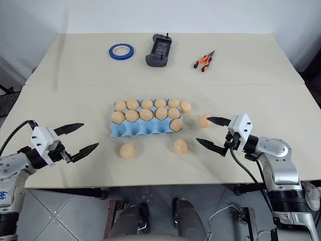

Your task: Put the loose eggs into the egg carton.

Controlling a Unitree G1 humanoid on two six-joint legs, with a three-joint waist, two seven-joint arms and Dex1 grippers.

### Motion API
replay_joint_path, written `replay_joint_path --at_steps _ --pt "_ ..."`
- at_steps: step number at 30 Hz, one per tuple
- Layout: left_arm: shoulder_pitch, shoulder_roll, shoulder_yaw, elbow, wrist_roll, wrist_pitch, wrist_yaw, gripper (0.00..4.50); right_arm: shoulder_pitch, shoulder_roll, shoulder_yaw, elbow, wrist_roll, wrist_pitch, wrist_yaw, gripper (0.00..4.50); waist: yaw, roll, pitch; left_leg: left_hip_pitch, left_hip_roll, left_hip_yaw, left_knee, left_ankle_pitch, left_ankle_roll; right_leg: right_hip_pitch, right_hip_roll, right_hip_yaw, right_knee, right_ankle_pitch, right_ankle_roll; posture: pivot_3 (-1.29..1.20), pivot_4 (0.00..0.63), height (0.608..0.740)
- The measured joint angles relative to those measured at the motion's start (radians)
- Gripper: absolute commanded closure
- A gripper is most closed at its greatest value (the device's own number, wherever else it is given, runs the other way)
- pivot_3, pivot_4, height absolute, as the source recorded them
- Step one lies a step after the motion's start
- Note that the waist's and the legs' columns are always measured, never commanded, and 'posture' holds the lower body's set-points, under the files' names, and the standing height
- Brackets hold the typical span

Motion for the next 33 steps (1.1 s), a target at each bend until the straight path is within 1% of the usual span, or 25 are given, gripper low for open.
replay_joint_path --at_steps 7,11,18,22,25,28,31,33 --pt "-0.011 -0.004 -0.022 -0.005 -0.01 0.028 -0.004 0.03 0.006 0.0 0.0 -0.002 -0.005 0.0 -0.008 0.0 0.001 0.0 0.0 0.0 0.0 0.0 0.001 0.0 0.0 0.0 0.0 0.0 0.002 0.0 0.0 0.0 0.15 0.74" --pt "-0.02 -0.013 -0.038 -0.02 -0.036 0.042 -0.023 0.03 0.03 0.009 -0.006 -0.015 -0.006 0.004 -0.052 0.0 0.002 0.0 0.0 0.0 0.0 0.0 0.003 0.0 0.0 0.0 0.0 0.0 0.004 0.0 0.0 0.0 0.15 0.74" --pt "-0.075 -0.038 -0.128 -0.085 -0.043 0.062 -0.049 0.03 0.143 -0.007 -0.113 -0.051 0.004 0.004 -0.103 0.0 0.008 0.0 0.0 0.002 0.0 -0.001 0.005 0.0 0.001 0.005 0.0 0.0 0.002 0.001 0.001 0.0 0.15 0.74" --pt "-0.107 -0.046 -0.176 -0.089 -0.042 0.062 -0.071 0.03 0.193 -0.013 -0.183 -0.014 0.004 -0.018 -0.114 0.0 0.003 0.0 0.0 0.003 0.0 -0.001 0.007 0.0 0.001 0.007 0.0 0.0 0.002 0.001 0.002 0.0 0.15 0.74" --pt "-0.136 -0.062 -0.202 -0.089 -0.043 0.062 -0.082 0.03 0.207 -0.013 -0.212 0.066 -0.002 -0.041 -0.122 0.0 0.0 0.0 0.0 0.004 0.0 -0.001 0.009 0.0 0.002 0.008 0.001 0.0 0.003 0.001 0.002 0.0 0.15 0.74" --pt "-0.137 -0.065 -0.216 -0.089 -0.046 0.062 -0.096 0.03 0.204 -0.013 -0.223 0.12 -0.007 -0.059 -0.123 0.0 -0.003 0.0 0.0 0.004 0.0 -0.001 0.011 0.0 0.002 0.008 0.001 0.001 0.003 0.001 0.002 0.0 0.15 0.74" --pt "-0.138 -0.071 -0.221 -0.089 -0.05 0.063 -0.107 0.03 0.149 -0.001 -0.211 0.155 -0.009 -0.052 -0.126 0.0 -0.005 0.0 0.0 0.004 0.0 -0.001 0.014 0.001 0.003 0.009 0.001 0.002 0.004 0.001 0.002 0.0 0.15 0.74" --pt "-0.137 -0.071 -0.222 -0.089 -0.055 0.063 -0.114 0.03 0.098 0.001 -0.176 0.167 -0.021 -0.02 -0.14 0.0 -0.007 0.0 0.0 0.004 0.0 -0.001 0.017 0.001 0.003 0.009 0.001 0.002 0.004 0.001 0.001 0.0 0.15 0.74"
